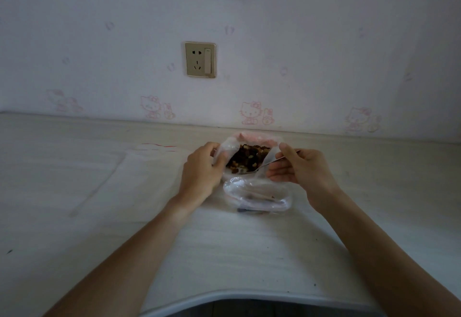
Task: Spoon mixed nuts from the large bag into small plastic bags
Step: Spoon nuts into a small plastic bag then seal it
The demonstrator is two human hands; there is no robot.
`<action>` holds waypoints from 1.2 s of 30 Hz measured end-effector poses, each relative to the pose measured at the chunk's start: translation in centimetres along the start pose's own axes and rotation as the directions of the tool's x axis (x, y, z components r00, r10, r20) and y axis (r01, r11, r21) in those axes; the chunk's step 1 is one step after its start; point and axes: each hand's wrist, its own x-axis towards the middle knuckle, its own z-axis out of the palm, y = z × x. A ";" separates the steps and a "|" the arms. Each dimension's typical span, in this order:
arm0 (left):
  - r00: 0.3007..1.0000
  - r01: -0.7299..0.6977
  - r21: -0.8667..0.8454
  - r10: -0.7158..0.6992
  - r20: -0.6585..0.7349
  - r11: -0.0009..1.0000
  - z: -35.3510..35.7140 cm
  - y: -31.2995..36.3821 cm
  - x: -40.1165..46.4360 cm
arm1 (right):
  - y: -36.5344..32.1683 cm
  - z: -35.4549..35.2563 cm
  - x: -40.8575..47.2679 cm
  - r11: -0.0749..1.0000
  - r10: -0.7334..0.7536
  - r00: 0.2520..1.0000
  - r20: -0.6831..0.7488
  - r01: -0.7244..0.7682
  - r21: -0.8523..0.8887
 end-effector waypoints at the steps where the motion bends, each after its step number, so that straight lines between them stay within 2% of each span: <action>1: 1.000 0.009 -0.023 -0.009 0.010 1.000 0.0 0.1 0.0 | 0.1 0.2 -0.1 1.000 0.004 1.000 0.000 -0.004 0.000; 11: 0.996 0.079 -0.177 -0.074 0.040 0.981 0.0 0.4 -0.1 | 0.6 1.0 0.2 0.997 0.002 0.998 -0.069 0.004 0.080; 15: 0.990 0.126 -0.245 -0.106 0.092 0.961 -0.2 0.4 0.0 | 0.8 0.9 0.5 0.995 0.016 0.995 -0.102 -0.006 0.096; 19: 0.974 0.204 -0.335 -0.158 0.160 0.920 -0.2 0.4 0.2 | 1.2 1.5 0.5 0.995 -0.015 0.997 -0.071 0.022 0.095; 23: 0.968 0.238 -0.362 -0.193 0.158 0.901 -0.2 0.5 0.4 | 1.4 1.6 0.6 0.995 -0.029 0.999 -0.042 0.033 0.096; 29: 0.971 0.230 -0.383 -0.185 0.151 0.895 0.0 0.3 0.4 | 1.7 1.3 1.1 0.997 -0.028 0.999 -0.020 0.029 0.070; 36: 0.979 0.195 -0.396 -0.154 0.134 0.897 -0.1 0.1 0.5 | 2.2 0.7 1.5 0.981 0.039 0.999 0.006 -0.039 0.190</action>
